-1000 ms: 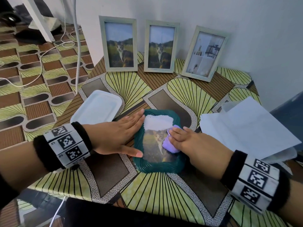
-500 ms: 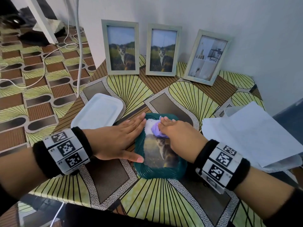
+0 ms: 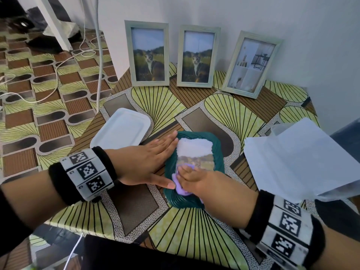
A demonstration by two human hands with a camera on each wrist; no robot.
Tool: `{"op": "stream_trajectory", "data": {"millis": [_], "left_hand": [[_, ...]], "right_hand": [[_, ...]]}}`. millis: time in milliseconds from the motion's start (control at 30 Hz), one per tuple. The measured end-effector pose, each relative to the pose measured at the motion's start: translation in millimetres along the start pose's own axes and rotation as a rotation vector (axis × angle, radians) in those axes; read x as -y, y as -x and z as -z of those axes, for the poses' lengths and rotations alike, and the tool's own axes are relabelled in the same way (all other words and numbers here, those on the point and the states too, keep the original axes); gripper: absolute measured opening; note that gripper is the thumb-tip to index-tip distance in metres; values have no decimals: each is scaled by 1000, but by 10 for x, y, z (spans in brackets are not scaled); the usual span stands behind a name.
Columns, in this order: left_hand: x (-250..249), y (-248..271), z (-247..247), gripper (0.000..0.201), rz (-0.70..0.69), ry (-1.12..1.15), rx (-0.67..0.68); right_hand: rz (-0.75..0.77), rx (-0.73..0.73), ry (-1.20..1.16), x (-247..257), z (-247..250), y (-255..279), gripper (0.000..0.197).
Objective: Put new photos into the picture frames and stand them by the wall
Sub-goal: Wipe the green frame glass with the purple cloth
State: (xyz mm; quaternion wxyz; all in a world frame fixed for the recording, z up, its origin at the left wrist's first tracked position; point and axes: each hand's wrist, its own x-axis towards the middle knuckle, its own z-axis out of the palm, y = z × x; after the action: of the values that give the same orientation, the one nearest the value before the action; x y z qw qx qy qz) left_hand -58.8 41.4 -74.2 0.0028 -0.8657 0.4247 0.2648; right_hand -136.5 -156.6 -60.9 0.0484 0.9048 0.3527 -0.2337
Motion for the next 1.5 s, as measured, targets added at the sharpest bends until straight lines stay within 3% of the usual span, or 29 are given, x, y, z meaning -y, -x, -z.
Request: {"op": "stream_trajectory", "data": {"millis": [67, 133, 200, 300, 433, 600, 767, 1000, 1233, 1400, 1500], "left_hand": [[2, 1, 1, 112, 3, 7, 5], [-2, 1, 5, 112, 5, 16, 12], [-3, -1, 12, 112, 5, 24, 17], [-6, -1, 20, 111, -1, 40, 26], [-19, 4, 33, 110, 2, 49, 36], [-36, 14, 46, 109, 9, 62, 41], [-54, 25, 55, 110, 11, 59, 29], [-48, 24, 51, 110, 11, 65, 26], [-35, 11, 44, 107, -18, 71, -8], [-18, 6, 33, 108, -14, 73, -15], [-14, 5, 26, 109, -4, 58, -8]], "right_hand": [[7, 5, -45, 21, -6, 227, 57], [7, -79, -27, 44, 27, 372, 61], [-53, -161, 43, -1, 40, 473, 65], [-152, -171, 46, -196, -1, 514, 63], [-225, 6, 17, -473, 12, 377, 74], [-301, -17, 33, -505, 71, 129, 55], [-400, -59, 59, -450, 138, -56, 53], [-406, -137, 21, -318, 166, -133, 56], [-242, -212, 46, -97, 236, -301, 53], [-311, -275, 110, -138, 155, -148, 54], [-291, -218, 69, -110, 47, -91, 50]]}}
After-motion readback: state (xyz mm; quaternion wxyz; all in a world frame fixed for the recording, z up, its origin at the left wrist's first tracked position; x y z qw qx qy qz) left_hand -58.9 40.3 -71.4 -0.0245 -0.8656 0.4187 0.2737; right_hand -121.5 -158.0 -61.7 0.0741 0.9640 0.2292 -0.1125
